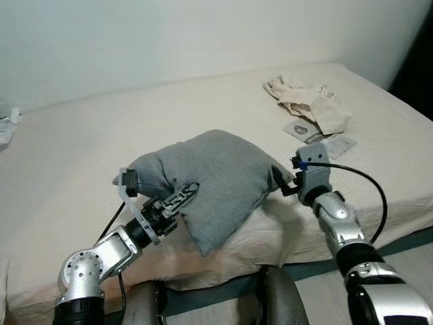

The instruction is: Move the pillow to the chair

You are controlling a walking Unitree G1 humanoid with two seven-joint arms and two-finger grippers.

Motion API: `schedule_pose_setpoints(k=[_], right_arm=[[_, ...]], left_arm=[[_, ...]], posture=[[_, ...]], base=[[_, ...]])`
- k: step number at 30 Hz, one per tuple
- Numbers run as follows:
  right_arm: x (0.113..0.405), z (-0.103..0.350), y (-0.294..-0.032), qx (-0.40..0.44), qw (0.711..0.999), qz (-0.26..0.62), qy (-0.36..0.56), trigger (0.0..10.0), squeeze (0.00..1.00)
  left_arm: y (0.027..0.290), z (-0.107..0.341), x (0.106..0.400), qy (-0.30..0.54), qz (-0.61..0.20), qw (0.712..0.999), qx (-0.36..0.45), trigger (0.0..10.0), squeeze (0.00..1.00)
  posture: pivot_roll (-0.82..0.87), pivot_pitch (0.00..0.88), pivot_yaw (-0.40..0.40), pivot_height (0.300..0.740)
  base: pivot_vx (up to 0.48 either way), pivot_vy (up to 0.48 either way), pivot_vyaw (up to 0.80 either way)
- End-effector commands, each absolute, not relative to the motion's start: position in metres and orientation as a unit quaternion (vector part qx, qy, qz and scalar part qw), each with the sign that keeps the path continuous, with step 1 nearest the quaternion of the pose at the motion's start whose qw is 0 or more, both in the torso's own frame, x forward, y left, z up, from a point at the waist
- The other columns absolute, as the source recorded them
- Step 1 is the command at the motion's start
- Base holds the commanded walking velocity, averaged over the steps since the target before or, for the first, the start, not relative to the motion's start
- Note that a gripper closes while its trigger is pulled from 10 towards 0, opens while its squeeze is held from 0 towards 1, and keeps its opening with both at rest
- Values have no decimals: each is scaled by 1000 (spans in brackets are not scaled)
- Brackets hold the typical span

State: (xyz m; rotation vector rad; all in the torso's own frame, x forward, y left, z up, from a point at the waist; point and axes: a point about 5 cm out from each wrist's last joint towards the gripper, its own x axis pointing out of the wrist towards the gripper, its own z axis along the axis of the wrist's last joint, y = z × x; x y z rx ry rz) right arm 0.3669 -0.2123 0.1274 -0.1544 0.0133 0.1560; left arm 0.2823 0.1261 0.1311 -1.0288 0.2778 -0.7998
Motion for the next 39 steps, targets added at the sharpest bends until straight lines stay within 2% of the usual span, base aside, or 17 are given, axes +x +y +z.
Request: schedule_pose_setpoints(k=[1, 2, 3, 4, 5, 7, 8, 15, 20, 24, 26, 27, 28, 29, 31, 32, 39], right_arm=[[365, 123, -208, -72, 994, 82, 7, 10000, 0], [365, 123, -208, -72, 994, 82, 7, 10000, 0], [364, 122, -204, -110, 990, 91, 2, 10000, 0], [363, 121, -199, -143, 984, 110, -5, 10000, 0], [362, 119, -195, -163, 979, 123, -9, 10000, 0], [361, 118, -192, -170, 976, 132, -11, 10000, 0], [361, 118, -192, -155, 979, 131, -15, 10000, 0], [366, 140, -205, -51, 995, 57, -71, 10000, 0], [365, 149, -196, -28, 993, 54, -105, 10000, 0], [365, 153, -187, -21, 991, 64, -119, 10000, 0], [365, 155, -181, -20, 989, 71, -126, 10000, 0], [367, 157, -175, -20, 989, 78, -124, 10000, 0], [367, 157, -175, -20, 989, 78, -124, 10000, 0], [368, 157, -170, -23, 989, 83, -120, 10000, 0], [368, 157, -170, -23, 989, 83, -120, 10000, 0], [368, 153, -167, -29, 990, 87, -108, 10000, 0], [360, 141, -155, -39, 991, 84, -97, 10000, 0]], left_arm=[[124, 123, 286, 144, -346, 808, -454, 0, 0], [124, 123, 286, 144, -346, 808, -454, 0, 0], [123, 122, 288, 147, -340, 811, -453, 4314, 0], [123, 121, 290, 148, -336, 814, -450, 4471, 0], [122, 121, 291, 149, -334, 816, -448, 4471, 0], [122, 121, 294, 146, -322, 829, -432, 3059, 0], [123, 121, 300, 137, -300, 858, -393, 0, 0], [134, 151, 319, 18, -215, 936, -279, 0, 0], [157, 184, 328, -95, -133, 941, -297, 0, 0], [158, 202, 327, -144, -137, 937, -287, 0, 0], [157, 210, 325, -166, -143, 935, -279, 667, 0], [153, 214, 324, -174, -157, 935, -266, 2980, 0], [153, 214, 324, -174, -157, 935, -266, 2980, 0], [147, 210, 323, -162, -176, 943, -232, 8510, 0], [147, 210, 323, -162, -176, 943, -232, 8510, 0], [143, 203, 324, -143, -177, 952, -206, 10000, 0], [146, 178, 323, -122, -107, 979, -123, 10000, 0]], posture=[[49, 134, 41, 560], [49, 134, 41, 560], [49, 133, 41, 560], [50, 133, 41, 560], [50, 133, 41, 560], [52, 135, 38, 560], [52, 135, 36, 560], [45, 124, 35, 560], [31, 104, 29, 560], [25, 92, 21, 560], [22, 87, 17, 560], [19, 79, 12, 560], [19, 79, 12, 560], [18, 75, 9, 560], [18, 75, 9, 560], [19, 74, 6, 560], [13, 61, 8, 560]], base=[[0, 0, 0], [0, 0, 0], [0, 0, 0], [0, 0, 0], [0, 0, 0], [0, 0, 0], [0, 0, 0], [0, 0, 0], [0, 0, 0], [0, 0, 0], [0, 0, 0], [0, 0, 0], [0, 0, 0], [0, 0, 0], [0, 0, 0], [0, 0, 0], [0, 0, 0]])
